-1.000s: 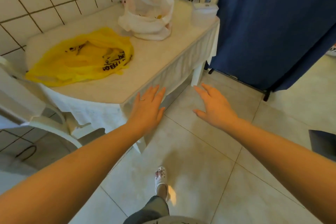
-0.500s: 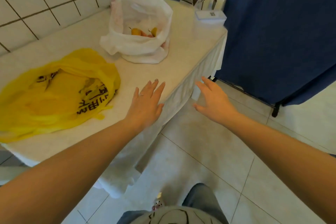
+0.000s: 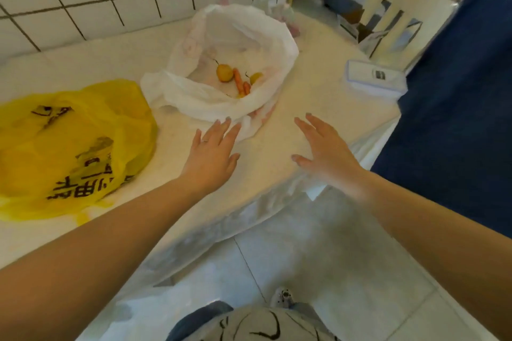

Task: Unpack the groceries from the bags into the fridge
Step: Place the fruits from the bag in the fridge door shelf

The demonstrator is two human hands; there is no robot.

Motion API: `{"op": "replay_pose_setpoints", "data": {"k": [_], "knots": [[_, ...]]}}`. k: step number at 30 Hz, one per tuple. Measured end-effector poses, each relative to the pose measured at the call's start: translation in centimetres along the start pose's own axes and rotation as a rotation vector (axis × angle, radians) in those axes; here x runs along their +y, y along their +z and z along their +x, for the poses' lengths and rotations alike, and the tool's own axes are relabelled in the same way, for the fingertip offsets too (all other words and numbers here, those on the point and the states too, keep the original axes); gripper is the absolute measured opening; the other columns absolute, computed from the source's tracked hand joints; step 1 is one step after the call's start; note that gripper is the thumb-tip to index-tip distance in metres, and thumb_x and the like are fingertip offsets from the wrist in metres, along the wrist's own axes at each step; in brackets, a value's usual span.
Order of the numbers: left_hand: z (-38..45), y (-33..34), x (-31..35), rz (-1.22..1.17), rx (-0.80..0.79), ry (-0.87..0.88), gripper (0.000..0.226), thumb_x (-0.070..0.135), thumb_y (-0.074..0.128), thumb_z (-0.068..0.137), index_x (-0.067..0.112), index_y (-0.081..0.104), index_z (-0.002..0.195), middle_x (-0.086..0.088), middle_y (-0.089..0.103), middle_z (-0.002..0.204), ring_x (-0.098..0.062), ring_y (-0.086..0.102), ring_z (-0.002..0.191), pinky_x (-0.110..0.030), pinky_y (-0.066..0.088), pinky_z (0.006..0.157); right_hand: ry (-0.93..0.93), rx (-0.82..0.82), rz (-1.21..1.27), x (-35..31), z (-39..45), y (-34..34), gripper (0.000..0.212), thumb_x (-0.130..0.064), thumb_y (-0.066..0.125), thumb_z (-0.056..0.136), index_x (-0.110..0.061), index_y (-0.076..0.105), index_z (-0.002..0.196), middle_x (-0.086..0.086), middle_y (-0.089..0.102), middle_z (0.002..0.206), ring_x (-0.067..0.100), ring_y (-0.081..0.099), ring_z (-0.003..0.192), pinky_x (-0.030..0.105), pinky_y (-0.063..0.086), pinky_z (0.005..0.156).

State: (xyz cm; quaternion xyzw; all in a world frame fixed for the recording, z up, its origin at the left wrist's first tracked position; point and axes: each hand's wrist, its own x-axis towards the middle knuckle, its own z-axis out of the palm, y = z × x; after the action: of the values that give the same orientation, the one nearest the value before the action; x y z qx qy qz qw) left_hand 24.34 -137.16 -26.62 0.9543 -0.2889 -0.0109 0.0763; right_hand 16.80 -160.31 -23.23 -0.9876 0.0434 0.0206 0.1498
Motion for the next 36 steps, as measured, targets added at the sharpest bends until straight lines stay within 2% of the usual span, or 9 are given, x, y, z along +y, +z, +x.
{"op": "replay_pose_setpoints", "data": {"k": [5,12,19,23,27,30,32,34,36], "knots": [[4.1,0.0,1.2,-0.030,0.036,-0.130,0.061,0.036,0.037,0.098,0.024,0.006,0.149,0.000,0.005,0.158,-0.021,0.003,0.145,-0.045,0.005,0.115,-0.118,-0.019,0.009,3.5,7.0,-1.6,0.076,-0.039,0.057,0.089,-0.024,0.013,0.150,0.002,0.008,0.157,0.020,0.009,0.143,0.036,0.016,0.115],[9.5,0.2,-0.5,-0.056,0.093,-0.239,0.060,0.035,0.037,0.098,0.023,0.009,0.149,0.000,0.007,0.158,-0.020,0.004,0.145,-0.044,0.004,0.116,-0.290,-0.027,-0.025,4.5,16.1,-1.8,0.075,-0.036,0.061,0.087,-0.021,0.020,0.148,0.008,0.016,0.156,0.027,0.018,0.141,0.037,0.019,0.112],[16.2,-0.1,-3.4,-0.096,0.165,-0.217,0.058,0.030,0.044,0.096,0.015,0.021,0.148,-0.009,0.022,0.154,-0.028,0.016,0.143,-0.050,0.016,0.115,-0.350,-0.047,-0.075,5.0,23.9,-2.1,0.076,-0.039,0.061,0.086,-0.026,0.019,0.148,0.004,0.014,0.156,0.026,0.019,0.141,0.042,0.024,0.111],[18.0,0.4,-3.4,-0.134,0.159,-0.260,0.058,0.027,0.047,0.096,0.011,0.025,0.146,-0.012,0.028,0.151,-0.030,0.022,0.141,-0.050,0.020,0.113,-0.421,-0.097,-0.046,4.5,27.3,-1.7,0.073,-0.036,0.059,0.087,-0.026,0.020,0.148,0.003,0.015,0.156,0.025,0.019,0.141,0.040,0.022,0.112],[19.1,1.5,-2.5,-0.149,0.134,-0.308,0.054,0.035,0.036,0.095,0.007,0.035,0.142,-0.016,0.042,0.143,-0.035,0.036,0.134,-0.049,0.025,0.109,-0.522,-0.169,-0.065,4.0,30.9,-0.2,0.070,-0.034,0.055,0.090,-0.025,0.019,0.149,0.001,0.016,0.156,0.023,0.019,0.142,0.039,0.020,0.113],[18.8,3.2,-1.5,-0.107,0.075,-0.320,0.058,0.037,0.032,0.090,0.005,0.043,0.136,-0.017,0.052,0.134,-0.037,0.048,0.124,-0.053,0.033,0.104,-0.685,-0.216,-0.086,4.3,32.8,1.0,0.066,-0.033,0.053,0.090,-0.021,0.023,0.147,0.004,0.023,0.154,0.024,0.025,0.139,0.041,0.022,0.112],[18.6,4.3,-0.5,-0.068,0.024,-0.343,0.062,0.044,0.028,0.090,0.010,0.037,0.141,-0.012,0.048,0.139,-0.032,0.043,0.130,-0.052,0.026,0.108,-0.809,-0.290,-0.157,4.6,33.7,1.8,0.064,-0.040,0.050,0.092,-0.022,0.023,0.147,0.003,0.026,0.153,0.024,0.028,0.138,0.043,0.020,0.111],[18.4,4.8,0.4,-0.038,-0.087,-0.387,0.063,0.050,0.022,0.093,0.018,0.021,0.148,-0.005,0.033,0.150,-0.023,0.030,0.139,-0.048,0.010,0.114,-0.921,-0.378,-0.266,4.9,34.2,2.4,0.062,-0.048,0.042,0.094,-0.024,0.021,0.148,0.001,0.027,0.153,0.020,0.023,0.140,0.046,0.012,0.113],[18.4,4.9,1.3,0.011,-0.176,-0.419,0.057,0.046,0.025,0.098,0.023,0.016,0.148,0.000,0.032,0.151,-0.018,0.024,0.141,-0.046,0.000,0.115,-1.032,-0.431,-0.395,5.2,34.5,2.9,0.062,-0.053,0.035,0.094,-0.024,0.021,0.148,0.001,0.032,0.151,0.019,0.021,0.141,0.048,0.008,0.113]]}}
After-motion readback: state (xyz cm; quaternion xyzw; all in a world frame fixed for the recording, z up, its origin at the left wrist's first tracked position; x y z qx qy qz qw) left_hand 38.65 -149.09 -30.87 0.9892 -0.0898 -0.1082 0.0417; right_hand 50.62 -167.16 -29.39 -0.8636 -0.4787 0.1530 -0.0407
